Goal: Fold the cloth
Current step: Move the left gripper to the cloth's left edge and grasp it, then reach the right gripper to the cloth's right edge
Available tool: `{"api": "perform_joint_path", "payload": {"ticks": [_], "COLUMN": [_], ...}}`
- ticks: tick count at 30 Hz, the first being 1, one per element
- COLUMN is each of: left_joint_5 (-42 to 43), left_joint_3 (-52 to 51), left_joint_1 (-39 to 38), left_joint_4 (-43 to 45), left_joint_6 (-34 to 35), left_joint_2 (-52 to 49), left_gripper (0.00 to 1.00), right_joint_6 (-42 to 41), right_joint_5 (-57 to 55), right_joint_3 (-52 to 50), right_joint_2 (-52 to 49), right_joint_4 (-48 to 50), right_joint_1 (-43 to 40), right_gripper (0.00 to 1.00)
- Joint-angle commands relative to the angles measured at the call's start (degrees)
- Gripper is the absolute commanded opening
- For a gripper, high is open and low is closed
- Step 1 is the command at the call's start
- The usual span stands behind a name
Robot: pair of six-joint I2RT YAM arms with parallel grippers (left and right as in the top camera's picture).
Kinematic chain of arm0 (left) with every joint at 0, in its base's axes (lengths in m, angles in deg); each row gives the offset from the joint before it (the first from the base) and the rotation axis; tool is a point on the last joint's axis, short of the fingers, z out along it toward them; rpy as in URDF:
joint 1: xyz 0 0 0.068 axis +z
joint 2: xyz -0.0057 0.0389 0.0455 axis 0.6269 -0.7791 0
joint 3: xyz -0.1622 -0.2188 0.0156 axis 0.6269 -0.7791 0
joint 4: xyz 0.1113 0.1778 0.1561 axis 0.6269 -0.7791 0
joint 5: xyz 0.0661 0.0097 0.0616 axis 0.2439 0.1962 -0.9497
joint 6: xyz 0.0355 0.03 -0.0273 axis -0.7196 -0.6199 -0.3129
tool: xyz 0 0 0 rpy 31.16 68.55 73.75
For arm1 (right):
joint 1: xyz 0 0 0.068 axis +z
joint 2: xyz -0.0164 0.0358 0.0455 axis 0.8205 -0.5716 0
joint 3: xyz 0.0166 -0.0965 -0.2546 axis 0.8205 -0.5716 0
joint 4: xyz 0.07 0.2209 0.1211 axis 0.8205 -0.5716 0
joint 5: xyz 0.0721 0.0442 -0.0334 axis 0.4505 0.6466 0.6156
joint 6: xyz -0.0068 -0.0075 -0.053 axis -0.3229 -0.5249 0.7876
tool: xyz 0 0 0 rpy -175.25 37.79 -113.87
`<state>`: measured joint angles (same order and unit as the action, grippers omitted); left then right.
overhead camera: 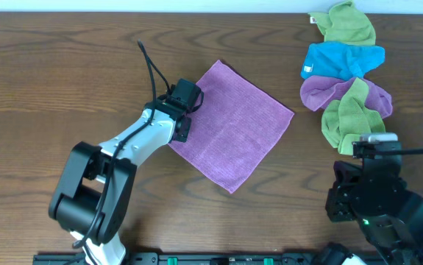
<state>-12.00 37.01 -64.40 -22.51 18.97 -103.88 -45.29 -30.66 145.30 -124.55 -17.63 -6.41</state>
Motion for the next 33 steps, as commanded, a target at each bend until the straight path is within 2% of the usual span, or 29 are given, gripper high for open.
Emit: {"api": "perform_joint_path", "payload": {"ticks": [1,13,20,22,29,33], "left_joint_5": [-1.6,-1.6,-1.4,0.7,16.7,16.9], "left_joint_3": [0.8,0.0,0.0,0.0,0.0,0.0], "left_joint_1": [0.2,0.2,0.7,0.8,-0.1,-2.2], "left_joint_4": [0.5,-2.8,-11.9,-15.5,-24.1,-27.7], "left_joint_6": [1.1,8.3,16.3,19.1,25.1,29.3], "left_joint_2": [-1.9,-5.6,-6.3,-6.3,-6.3,-6.3], "left_gripper": [0.06,0.06,0.06,0.06,0.06,0.05], "right_joint_6": [-1.1,-1.0,-1.0,-1.0,-1.0,2.0], "right_joint_5": [-0.5,-1.6,-3.7,-5.4,-9.1,-7.4], "right_joint_3": [0.3,0.1,-0.4,-0.4,-3.6,-8.3], "right_joint_2": [0.1,0.1,0.0,0.0,-2.5,-5.6], "right_joint_4": [0.0,-0.1,-0.1,0.0,1.2,8.1], "right_joint_1": [0.4,0.4,0.4,0.4,-0.5,-4.5], "right_gripper": [0.01,0.01,0.02,0.02,0.01,0.01]}}
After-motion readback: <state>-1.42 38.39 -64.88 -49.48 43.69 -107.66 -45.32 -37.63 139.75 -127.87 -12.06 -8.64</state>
